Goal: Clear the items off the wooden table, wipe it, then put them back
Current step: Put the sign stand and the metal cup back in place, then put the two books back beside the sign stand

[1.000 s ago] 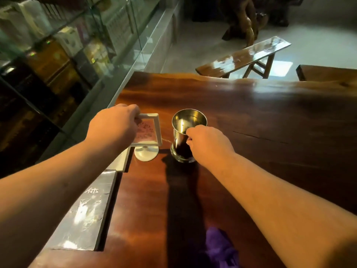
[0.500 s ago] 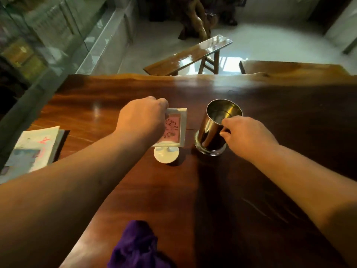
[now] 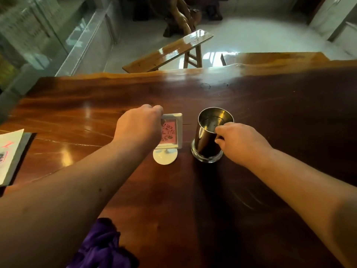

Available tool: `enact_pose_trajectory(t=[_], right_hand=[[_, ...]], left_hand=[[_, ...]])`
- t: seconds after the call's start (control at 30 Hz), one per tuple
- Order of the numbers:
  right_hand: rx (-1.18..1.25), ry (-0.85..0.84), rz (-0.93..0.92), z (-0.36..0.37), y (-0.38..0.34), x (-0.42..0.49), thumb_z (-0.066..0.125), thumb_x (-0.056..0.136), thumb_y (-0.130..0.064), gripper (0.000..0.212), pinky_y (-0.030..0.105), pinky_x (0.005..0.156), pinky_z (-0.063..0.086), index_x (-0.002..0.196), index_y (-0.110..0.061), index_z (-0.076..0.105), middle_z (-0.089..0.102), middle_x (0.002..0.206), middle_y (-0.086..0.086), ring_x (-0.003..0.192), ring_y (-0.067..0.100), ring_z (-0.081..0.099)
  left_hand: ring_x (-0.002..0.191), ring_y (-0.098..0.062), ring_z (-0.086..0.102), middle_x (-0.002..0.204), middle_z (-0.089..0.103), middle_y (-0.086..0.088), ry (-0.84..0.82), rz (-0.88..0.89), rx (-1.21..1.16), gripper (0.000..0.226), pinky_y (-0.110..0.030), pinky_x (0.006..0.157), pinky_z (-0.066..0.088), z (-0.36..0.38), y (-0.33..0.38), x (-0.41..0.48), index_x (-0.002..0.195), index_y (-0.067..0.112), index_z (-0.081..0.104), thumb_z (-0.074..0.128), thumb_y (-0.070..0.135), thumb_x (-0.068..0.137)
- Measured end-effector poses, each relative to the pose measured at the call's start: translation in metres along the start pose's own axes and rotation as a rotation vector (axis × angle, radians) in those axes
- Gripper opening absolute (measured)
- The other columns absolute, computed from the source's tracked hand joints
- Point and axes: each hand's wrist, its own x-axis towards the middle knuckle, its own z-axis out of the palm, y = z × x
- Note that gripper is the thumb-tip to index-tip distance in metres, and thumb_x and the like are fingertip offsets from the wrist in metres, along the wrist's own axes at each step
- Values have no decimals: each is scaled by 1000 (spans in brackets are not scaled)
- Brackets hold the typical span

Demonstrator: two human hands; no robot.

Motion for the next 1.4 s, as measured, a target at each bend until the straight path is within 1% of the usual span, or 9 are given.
enact_pose_trajectory(t=[0.33, 0.43, 0.53, 0.63, 0.7, 0.9, 1.1, 1.27, 1.4], right_hand=[[-7, 54, -53, 6, 2, -2, 55, 101, -33, 10, 42, 70, 56, 102, -26, 62, 55, 88, -9, 83, 19, 57], [-75, 82, -51, 2, 1, -7, 57, 97, -43, 26, 42, 73, 55, 118, -28, 60, 62, 102, -5, 92, 23, 56], [-113, 214, -48, -8, -7, -10, 61, 90, -46, 45, 44, 73, 54, 129, -24, 58, 64, 115, 1, 98, 27, 55], [-54, 352, -87, -22, -37, -3, 64, 87, -43, 42, 42, 72, 50, 123, -21, 59, 62, 109, 4, 96, 26, 53], [-21, 377, -129, -29, -70, 7, 65, 88, -46, 38, 40, 72, 49, 118, -23, 60, 61, 106, 1, 95, 23, 52], [140, 410, -279, -21, -205, 43, 63, 90, -45, 22, 35, 66, 37, 100, -25, 64, 53, 89, -7, 84, 17, 44], [310, 256, -352, 20, -365, 68, 55, 95, -41, 16, 28, 53, 36, 81, -34, 57, 54, 75, -14, 72, 12, 50], [220, 200, -452, 61, -486, 83, 49, 98, -38, 21, 39, 63, 53, 95, -25, 66, 64, 86, -2, 81, 24, 60], [118, 154, -476, 97, -553, 100, 48, 98, -36, 27, 36, 59, 43, 105, -20, 69, 70, 100, 8, 88, 32, 64]], left_hand=[[69, -21, 64, 91, 66, -2, -70, -28, 45, 32, -32, 48, 53, 4, 19, 3, 115, 23, 63, 77, 39, 90], [71, -20, 62, 93, 65, 0, -61, -37, -3, 29, -28, 45, 43, 1, 17, -1, 117, 23, 62, 70, 42, 96], [80, -22, 68, 107, 67, -1, -36, -38, -85, 41, -31, 51, 55, -7, 7, -9, 124, 26, 59, 65, 55, 96], [89, -22, 72, 128, 66, -1, 2, -24, -120, 56, -30, 55, 56, -19, -17, -22, 136, 29, 53, 64, 63, 93], [95, -21, 72, 133, 64, -1, 36, -22, -95, 62, -29, 57, 52, -28, -43, -33, 139, 29, 52, 64, 66, 91], [120, -31, 58, 135, 61, -5, -18, -176, -41, 66, -48, 93, 57, -63, -151, -91, 140, 25, 54, 62, 67, 90], [115, -38, 58, 128, 65, -12, -89, -416, -55, 65, -51, 91, 52, -76, -284, -177, 132, 17, 61, 70, 62, 86], [118, -32, 58, 135, 62, -4, -189, -526, 87, 70, -50, 86, 57, -78, -380, -245, 138, 24, 55, 63, 71, 87], [117, -30, 59, 133, 62, -3, -226, -598, 117, 70, -49, 86, 59, -74, -440, -287, 138, 24, 53, 61, 73, 88]])
